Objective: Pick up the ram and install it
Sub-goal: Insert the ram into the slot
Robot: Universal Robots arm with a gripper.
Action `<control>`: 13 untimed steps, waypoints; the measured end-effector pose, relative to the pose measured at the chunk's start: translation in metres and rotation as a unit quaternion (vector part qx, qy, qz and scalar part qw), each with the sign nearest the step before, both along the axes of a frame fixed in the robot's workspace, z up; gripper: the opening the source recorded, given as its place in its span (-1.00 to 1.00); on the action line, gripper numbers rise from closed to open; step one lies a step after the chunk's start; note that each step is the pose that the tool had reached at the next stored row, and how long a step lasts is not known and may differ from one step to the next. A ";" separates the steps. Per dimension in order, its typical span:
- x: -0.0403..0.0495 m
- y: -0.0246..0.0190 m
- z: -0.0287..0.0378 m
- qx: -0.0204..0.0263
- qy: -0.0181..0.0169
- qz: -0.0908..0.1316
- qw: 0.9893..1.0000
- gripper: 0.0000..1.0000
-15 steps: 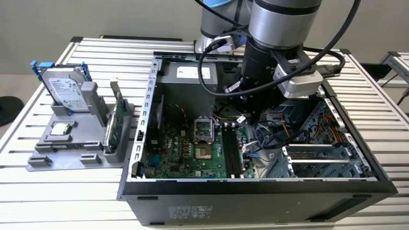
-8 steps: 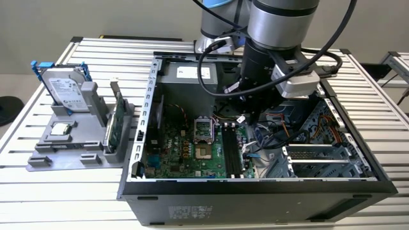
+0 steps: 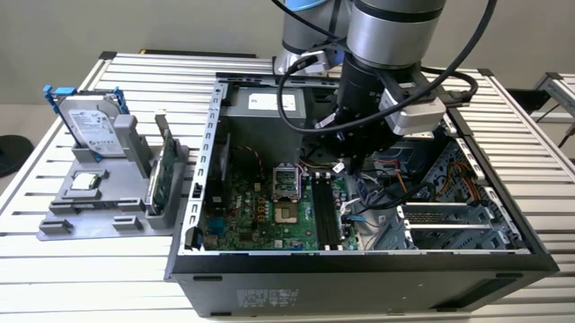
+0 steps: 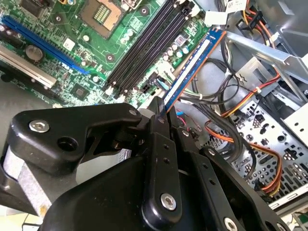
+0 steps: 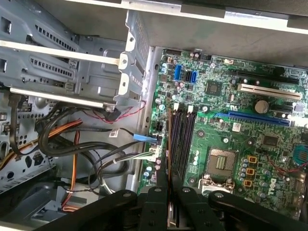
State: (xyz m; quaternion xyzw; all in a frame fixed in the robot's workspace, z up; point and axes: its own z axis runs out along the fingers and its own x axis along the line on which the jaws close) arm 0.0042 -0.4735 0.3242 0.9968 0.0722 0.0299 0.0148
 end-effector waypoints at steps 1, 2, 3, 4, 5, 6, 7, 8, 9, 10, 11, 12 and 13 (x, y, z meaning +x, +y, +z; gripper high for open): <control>0.0000 0.0003 0.0000 0.000 0.001 -0.001 1.000 -1.00; 0.0000 0.0005 0.0000 0.000 0.004 -0.001 1.000 -1.00; 0.0000 0.0007 -0.0001 0.000 0.007 -0.001 1.000 -1.00; -0.0001 0.0008 -0.0001 0.000 0.009 -0.002 1.000 -1.00; -0.0001 0.0008 -0.0002 0.000 0.010 -0.002 1.000 -1.00; 0.0000 0.0009 -0.0004 0.000 0.010 -0.002 1.000 -1.00; 0.0000 0.0010 -0.0006 0.000 0.010 -0.004 1.000 -1.00; 0.0000 0.0012 -0.0008 0.000 0.010 -0.007 1.000 -1.00; 0.0000 0.0013 -0.0009 0.000 0.010 -0.010 1.000 -1.00; 0.0001 0.0014 -0.0010 0.000 0.010 -0.014 1.000 -1.00; 0.0000 0.0015 -0.0011 0.000 0.010 -0.018 1.000 -1.00; 0.0001 0.0016 -0.0012 0.000 0.010 -0.023 1.000 -1.00; 0.0000 0.0017 -0.0013 0.000 0.010 -0.026 1.000 -1.00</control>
